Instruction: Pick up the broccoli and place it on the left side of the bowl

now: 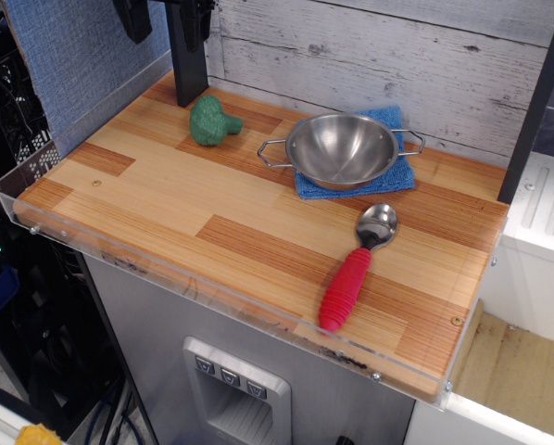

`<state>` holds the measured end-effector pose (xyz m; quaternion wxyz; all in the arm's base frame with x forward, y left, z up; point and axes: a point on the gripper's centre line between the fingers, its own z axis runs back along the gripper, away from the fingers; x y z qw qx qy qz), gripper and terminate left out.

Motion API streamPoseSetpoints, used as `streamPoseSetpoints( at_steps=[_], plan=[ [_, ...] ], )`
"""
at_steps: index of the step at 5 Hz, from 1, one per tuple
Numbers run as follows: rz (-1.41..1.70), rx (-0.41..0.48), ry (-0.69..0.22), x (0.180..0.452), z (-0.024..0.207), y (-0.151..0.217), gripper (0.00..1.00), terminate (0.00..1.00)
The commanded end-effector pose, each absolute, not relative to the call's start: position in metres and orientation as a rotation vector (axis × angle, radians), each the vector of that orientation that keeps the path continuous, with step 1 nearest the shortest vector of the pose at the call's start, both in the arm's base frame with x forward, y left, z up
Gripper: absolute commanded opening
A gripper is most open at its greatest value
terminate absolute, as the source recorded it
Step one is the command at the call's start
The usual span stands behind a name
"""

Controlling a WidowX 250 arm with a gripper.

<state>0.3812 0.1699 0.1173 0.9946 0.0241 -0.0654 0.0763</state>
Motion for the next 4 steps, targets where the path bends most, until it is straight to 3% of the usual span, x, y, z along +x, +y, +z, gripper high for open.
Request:
streamPoseSetpoints(
  at_steps=[1,4],
  plan=[
    [0.071,0.029,-0.143,0.3567,0.1471,0.1361,1.00,0.00],
    [0.042,0.050,-0.137,0.3504,0.1486,0.1287,1.00,0.00]
  ],
)
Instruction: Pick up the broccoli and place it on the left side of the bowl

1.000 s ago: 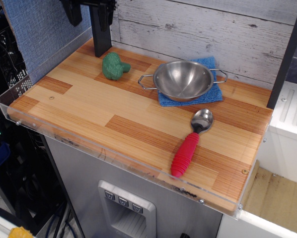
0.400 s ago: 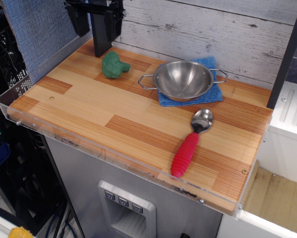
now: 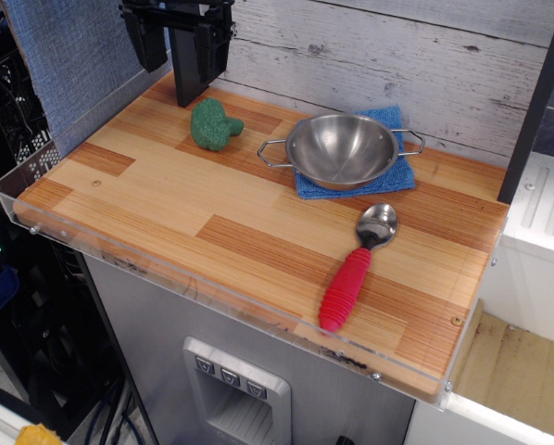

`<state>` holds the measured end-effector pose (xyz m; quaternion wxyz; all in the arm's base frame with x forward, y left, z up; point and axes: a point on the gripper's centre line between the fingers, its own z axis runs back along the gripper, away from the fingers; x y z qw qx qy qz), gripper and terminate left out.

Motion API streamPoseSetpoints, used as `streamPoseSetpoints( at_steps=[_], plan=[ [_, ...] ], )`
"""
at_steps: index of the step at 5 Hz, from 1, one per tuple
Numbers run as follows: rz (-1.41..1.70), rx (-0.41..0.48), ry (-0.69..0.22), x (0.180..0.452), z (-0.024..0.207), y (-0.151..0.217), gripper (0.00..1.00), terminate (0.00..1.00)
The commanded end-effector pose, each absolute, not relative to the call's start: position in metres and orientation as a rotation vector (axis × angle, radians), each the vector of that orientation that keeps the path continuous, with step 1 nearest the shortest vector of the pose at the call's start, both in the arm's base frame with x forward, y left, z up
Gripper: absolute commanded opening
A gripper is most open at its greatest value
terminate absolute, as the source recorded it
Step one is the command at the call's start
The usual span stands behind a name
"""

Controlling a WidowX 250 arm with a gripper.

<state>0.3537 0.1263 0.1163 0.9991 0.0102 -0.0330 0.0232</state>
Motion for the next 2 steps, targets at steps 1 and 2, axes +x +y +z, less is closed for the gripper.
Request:
streamPoseSetpoints(
  at_steps=[1,2],
  plan=[
    [0.042,0.050,-0.137,0.3504,0.1486,0.1287,1.00,0.00],
    [0.042,0.050,-0.137,0.3504,0.1486,0.1287,1.00,1.00]
  ],
)
